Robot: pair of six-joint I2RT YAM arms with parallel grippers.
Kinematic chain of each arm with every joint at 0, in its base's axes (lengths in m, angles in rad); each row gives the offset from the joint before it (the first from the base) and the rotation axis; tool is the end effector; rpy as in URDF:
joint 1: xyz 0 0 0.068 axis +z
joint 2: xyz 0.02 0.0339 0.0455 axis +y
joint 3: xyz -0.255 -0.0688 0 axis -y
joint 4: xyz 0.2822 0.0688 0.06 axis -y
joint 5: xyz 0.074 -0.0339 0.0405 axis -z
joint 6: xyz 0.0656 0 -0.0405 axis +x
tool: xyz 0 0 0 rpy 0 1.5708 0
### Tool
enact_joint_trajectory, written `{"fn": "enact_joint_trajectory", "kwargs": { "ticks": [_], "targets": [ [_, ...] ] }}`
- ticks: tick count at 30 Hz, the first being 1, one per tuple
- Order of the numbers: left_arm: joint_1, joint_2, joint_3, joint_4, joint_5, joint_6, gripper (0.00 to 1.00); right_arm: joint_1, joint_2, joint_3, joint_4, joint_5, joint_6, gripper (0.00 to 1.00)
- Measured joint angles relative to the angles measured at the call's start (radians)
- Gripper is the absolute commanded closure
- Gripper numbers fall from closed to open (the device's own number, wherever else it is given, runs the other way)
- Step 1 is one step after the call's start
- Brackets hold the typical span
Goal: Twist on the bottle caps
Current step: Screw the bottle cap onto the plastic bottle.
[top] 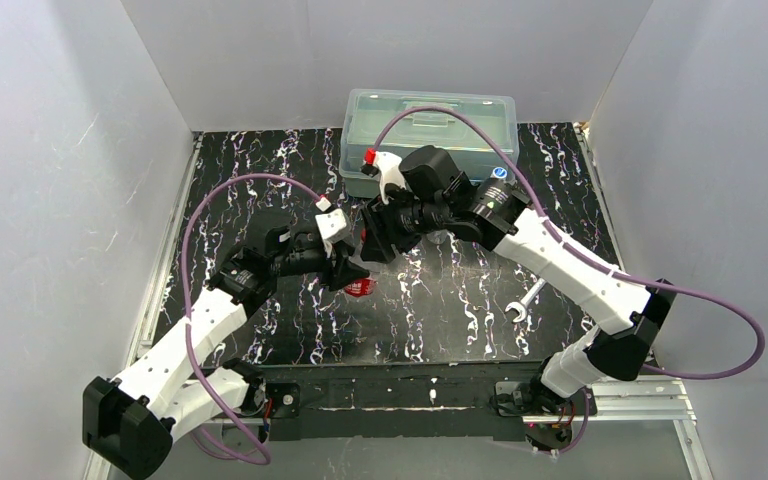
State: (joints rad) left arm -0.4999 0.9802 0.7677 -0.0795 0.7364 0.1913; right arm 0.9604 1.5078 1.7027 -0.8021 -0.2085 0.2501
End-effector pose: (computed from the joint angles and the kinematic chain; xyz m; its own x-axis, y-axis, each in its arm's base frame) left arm 0.2281 -0.1748 0.2891 -0.0732 0.2005 -0.9770 0.9509 0.3094 -0.0077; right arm 0.2082 0.3213 0.4027 -0.5394 -0.3487 -0.7665 -0.7902 0.5241 0.3177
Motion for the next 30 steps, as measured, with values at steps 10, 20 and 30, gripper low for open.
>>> {"fn": "enact_joint_trajectory", "kwargs": {
  "ticks": [10,20,30],
  "targets": [
    [0.000,-0.016,0.000,0.027,-0.032,0.001,1.00,0.011,-0.013,-0.021,0.006,0.000,0.006,0.23],
    [0.000,-0.030,0.000,0.027,-0.056,0.004,1.00,0.011,-0.065,-0.032,0.005,0.027,0.003,0.12],
    [0.000,-0.032,0.000,0.008,-0.040,0.014,1.00,0.011,-0.099,0.045,-0.043,0.084,-0.035,0.28]
  ]
}}
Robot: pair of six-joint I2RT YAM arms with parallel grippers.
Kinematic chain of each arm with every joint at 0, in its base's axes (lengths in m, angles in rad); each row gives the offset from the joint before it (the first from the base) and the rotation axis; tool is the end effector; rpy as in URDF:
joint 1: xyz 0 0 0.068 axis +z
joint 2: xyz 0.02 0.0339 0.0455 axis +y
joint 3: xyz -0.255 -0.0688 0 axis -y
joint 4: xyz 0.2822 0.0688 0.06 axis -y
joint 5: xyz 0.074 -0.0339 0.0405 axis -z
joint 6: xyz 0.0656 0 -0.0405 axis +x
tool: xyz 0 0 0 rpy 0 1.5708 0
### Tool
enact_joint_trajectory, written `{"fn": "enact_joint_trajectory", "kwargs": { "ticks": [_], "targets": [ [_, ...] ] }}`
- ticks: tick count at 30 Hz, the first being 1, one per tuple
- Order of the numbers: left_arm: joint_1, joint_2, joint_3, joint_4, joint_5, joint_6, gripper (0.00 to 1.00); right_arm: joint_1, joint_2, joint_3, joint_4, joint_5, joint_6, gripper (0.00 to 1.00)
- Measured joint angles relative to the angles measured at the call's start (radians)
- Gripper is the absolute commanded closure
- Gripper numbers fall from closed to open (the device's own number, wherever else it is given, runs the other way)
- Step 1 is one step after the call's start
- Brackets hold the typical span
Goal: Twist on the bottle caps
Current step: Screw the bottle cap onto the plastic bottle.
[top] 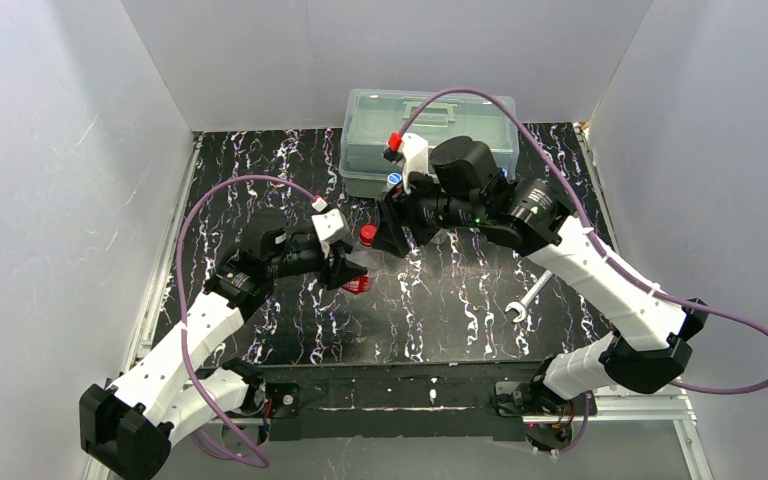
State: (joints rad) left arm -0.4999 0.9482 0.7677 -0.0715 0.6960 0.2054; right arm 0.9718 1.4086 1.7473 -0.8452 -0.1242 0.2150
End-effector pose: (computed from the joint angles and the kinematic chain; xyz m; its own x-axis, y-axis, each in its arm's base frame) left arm 0.2257 -0.1712 0.2980 -0.0281 0.1937 -0.9807 0.9382 0.3436 0.0410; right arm 0.1888 0.2909 0.4480 -0.4551 -0.2912 -0.8415 -0.8020 0.5447 0.2453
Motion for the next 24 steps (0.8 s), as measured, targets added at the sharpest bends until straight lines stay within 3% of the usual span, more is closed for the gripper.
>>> {"fn": "enact_joint_trajectory", "kwargs": {
  "ticks": [7,24],
  "targets": [
    [0.000,-0.006,0.000,-0.039,0.038,0.004,1.00,0.000,0.049,0.131,-0.014,0.021,-0.050,0.34],
    [0.000,-0.010,0.013,-0.076,0.111,0.003,1.00,0.084,0.169,0.204,-0.129,0.072,-0.160,0.35]
  ]
}}
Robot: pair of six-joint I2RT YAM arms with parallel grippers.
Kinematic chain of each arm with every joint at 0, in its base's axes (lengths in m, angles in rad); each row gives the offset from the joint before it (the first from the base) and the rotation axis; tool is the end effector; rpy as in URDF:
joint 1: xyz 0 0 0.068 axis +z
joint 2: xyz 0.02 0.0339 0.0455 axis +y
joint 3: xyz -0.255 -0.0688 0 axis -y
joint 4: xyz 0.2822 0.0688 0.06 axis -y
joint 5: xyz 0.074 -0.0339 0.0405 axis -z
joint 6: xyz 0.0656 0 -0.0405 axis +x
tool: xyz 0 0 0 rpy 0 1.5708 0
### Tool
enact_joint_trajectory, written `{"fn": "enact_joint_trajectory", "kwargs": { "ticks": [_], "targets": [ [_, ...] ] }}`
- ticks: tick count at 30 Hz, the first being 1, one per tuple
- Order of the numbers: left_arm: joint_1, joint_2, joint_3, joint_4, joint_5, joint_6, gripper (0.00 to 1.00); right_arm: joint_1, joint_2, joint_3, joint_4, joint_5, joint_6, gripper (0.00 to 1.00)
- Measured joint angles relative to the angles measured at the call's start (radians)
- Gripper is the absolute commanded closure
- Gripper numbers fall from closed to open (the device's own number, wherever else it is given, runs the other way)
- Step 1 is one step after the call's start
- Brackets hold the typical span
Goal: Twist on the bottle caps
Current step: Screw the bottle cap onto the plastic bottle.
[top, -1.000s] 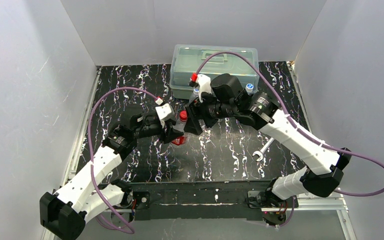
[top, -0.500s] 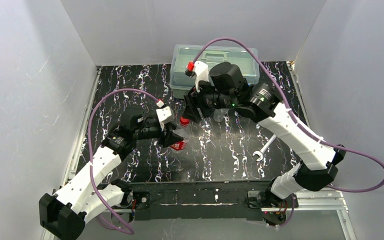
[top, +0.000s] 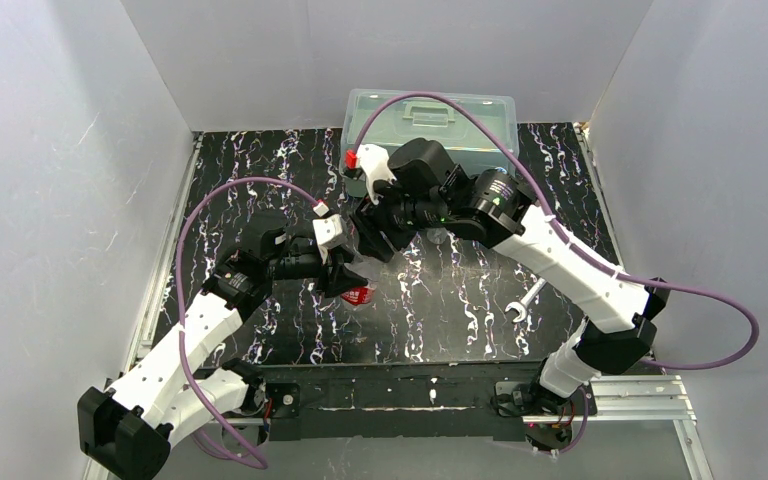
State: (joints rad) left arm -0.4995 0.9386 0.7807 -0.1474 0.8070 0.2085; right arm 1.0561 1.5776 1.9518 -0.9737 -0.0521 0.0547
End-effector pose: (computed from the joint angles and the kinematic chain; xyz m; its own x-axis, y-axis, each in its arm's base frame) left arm 0.2155 -0.1715 0.2982 -0.0644 0.1982 -0.9780 0.9703 0.2414 -0.0150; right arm 0.1829 0.3304 0.4488 -0.3260 -0.4656 -0.8228 -0.8739 0.4803 0.0745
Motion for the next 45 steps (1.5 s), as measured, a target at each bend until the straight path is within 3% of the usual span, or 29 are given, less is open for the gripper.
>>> {"fn": "enact_joint_trajectory", "kwargs": {
  "ticks": [20,35,45],
  "targets": [
    [0.000,-0.010,0.000,-0.012,0.006,0.000,1.00,0.010,0.021,0.011,-0.019,0.019,-0.008,0.44],
    [0.000,-0.014,0.000,-0.018,0.005,0.000,1.00,0.013,0.026,0.006,-0.016,0.027,-0.002,0.59],
    [0.000,-0.041,0.000,-0.055,-0.028,-0.003,1.00,0.001,-0.009,-0.074,0.060,0.013,0.048,0.62]
  ]
}}
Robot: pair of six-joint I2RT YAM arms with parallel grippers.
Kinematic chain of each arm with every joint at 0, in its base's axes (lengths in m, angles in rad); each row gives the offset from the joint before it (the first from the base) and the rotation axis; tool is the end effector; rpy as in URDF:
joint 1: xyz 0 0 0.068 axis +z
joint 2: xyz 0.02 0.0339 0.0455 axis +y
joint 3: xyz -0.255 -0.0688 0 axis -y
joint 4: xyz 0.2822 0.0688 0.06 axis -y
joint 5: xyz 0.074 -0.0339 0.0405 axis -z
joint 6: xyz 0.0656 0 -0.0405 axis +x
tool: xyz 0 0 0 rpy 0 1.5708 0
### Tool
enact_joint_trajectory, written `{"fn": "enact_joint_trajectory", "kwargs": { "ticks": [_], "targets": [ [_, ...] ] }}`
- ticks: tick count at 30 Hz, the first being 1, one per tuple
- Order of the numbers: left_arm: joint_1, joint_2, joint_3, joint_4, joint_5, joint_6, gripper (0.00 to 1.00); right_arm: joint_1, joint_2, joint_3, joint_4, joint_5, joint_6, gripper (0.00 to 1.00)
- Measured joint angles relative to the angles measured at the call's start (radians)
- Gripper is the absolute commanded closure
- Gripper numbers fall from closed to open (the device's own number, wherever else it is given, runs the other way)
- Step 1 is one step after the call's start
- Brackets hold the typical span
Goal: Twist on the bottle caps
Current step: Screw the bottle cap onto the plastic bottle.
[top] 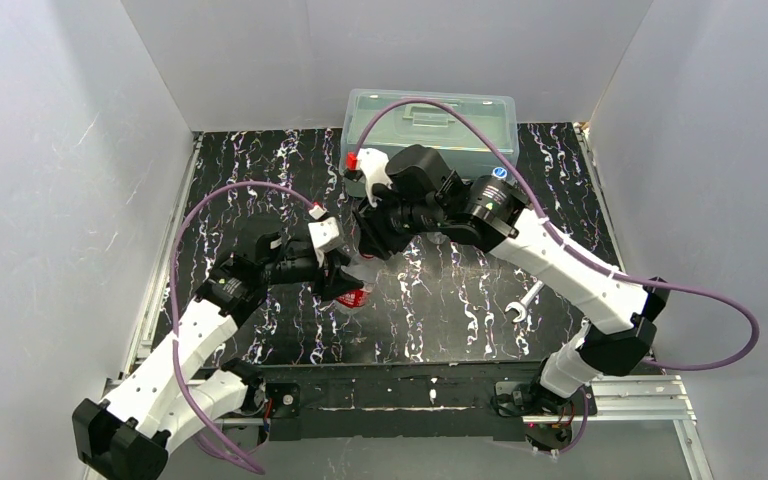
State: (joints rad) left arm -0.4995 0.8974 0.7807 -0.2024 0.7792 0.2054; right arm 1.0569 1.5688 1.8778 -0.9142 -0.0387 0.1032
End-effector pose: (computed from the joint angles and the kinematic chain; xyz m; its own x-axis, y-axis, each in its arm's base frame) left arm 0.2086 -0.1664 0.3017 -0.0806 0.2093 -0.9745 0.9632 0.2679 -0.0222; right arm 0.1870 0.3364 0.4321 -0.3694 -0.4451 -0.8157 -0.8523 0.5121 0.1066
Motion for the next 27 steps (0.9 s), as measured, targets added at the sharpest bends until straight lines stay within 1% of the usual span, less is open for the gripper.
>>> {"fn": "enact_joint_trajectory", "kwargs": {
  "ticks": [7,16,23,27],
  "targets": [
    [0.000,-0.051,-0.001,0.014,-0.023,-0.018,1.00,-0.026,-0.044,-0.042,0.062,-0.061,0.053,0.63],
    [0.000,-0.079,-0.013,0.044,-0.040,-0.045,1.00,-0.045,-0.071,-0.090,0.127,-0.120,0.099,0.64],
    [0.000,-0.100,-0.026,0.057,-0.065,-0.064,1.00,-0.050,-0.071,-0.094,0.139,-0.132,0.119,0.65],
    [-0.002,-0.104,-0.036,0.075,-0.106,-0.065,1.00,-0.053,-0.063,-0.090,0.139,-0.119,0.145,0.66]
  ]
}}
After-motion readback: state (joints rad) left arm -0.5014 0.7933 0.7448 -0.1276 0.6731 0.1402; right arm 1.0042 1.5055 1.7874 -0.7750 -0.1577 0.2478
